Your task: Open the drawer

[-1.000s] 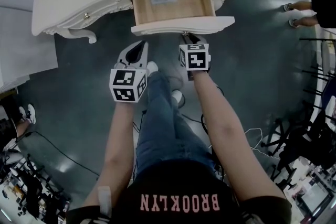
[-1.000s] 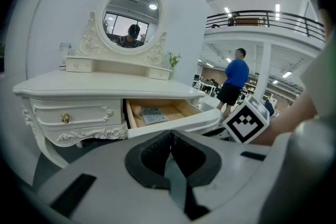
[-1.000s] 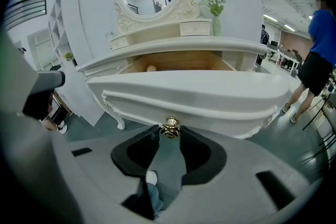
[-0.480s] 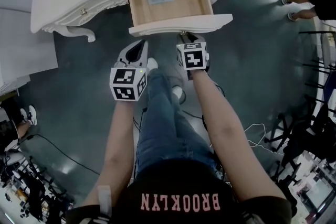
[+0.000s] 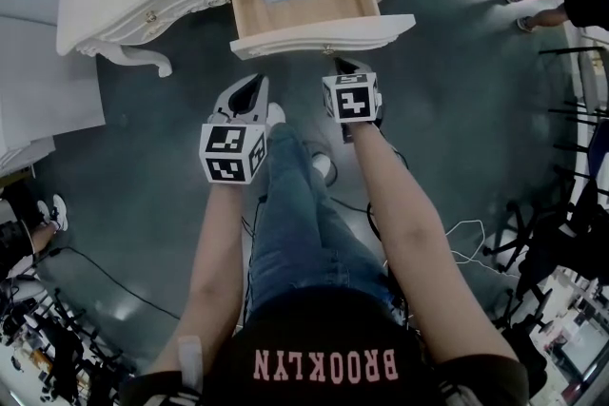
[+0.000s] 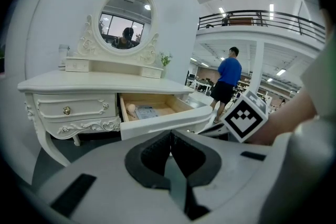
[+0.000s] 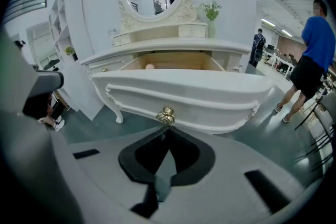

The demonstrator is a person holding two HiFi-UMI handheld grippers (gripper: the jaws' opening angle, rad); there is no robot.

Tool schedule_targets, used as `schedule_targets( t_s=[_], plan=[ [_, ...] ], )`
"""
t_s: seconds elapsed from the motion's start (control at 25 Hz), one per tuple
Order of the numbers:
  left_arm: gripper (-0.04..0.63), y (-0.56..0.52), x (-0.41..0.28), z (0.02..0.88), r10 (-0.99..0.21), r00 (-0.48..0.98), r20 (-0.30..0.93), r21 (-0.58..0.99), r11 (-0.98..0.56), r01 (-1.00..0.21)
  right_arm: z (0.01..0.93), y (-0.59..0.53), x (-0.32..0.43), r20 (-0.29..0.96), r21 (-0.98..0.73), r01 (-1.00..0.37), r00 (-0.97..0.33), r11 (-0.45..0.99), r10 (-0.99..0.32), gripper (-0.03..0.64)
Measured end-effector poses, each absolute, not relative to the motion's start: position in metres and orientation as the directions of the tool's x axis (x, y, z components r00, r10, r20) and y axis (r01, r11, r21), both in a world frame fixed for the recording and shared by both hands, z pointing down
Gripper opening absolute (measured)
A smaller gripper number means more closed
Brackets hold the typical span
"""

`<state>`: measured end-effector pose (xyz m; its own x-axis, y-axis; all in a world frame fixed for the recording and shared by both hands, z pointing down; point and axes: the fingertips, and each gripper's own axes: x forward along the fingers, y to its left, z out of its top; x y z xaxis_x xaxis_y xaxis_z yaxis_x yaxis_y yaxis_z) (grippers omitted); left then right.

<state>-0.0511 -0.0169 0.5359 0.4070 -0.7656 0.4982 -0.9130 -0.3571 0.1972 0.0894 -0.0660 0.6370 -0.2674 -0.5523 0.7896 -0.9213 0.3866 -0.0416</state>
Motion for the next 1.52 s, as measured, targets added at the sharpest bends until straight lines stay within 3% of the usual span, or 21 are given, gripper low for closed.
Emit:
schedule_targets(
  t_s=[1.52],
  plan=[
    [0.005, -0.002, -0.048, 0.379, -0.877, 0.397, 0.271, 0.108, -0.382, -0.918, 0.424, -0.013, 0.128, 0.523, -0.015, -0.877, -0.417, 0.481, -0.744, -0.003]
  ],
)
